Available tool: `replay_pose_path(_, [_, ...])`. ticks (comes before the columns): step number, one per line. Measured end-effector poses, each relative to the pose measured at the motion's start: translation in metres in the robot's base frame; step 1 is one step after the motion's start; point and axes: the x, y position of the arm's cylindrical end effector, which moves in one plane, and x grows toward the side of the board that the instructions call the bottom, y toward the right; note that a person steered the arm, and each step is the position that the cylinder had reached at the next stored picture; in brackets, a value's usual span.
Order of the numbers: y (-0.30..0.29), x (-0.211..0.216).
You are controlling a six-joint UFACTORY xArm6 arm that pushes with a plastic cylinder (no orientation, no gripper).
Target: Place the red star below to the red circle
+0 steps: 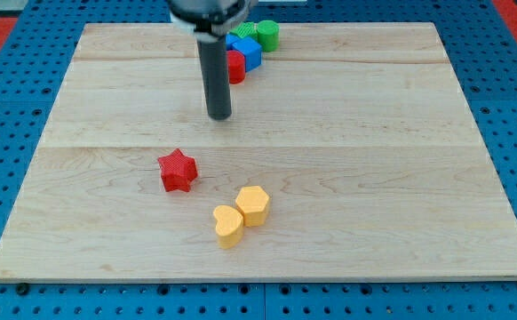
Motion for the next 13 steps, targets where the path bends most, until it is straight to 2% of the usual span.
replay_pose_path(1, [0.001, 0.041])
replay_pose_path(2, [-0.01, 0.106])
replay_pose_path(3, [-0.036, 0.134])
replay_pose_path(4, [-0.071, 0.109])
replay_pose_path(6, [-0.027, 0.073])
replay_pose_path(8, [-0.034, 0.023])
replay_pose_path(10, [-0.031, -0.006])
replay_pose_path(13, [0.024, -0.054])
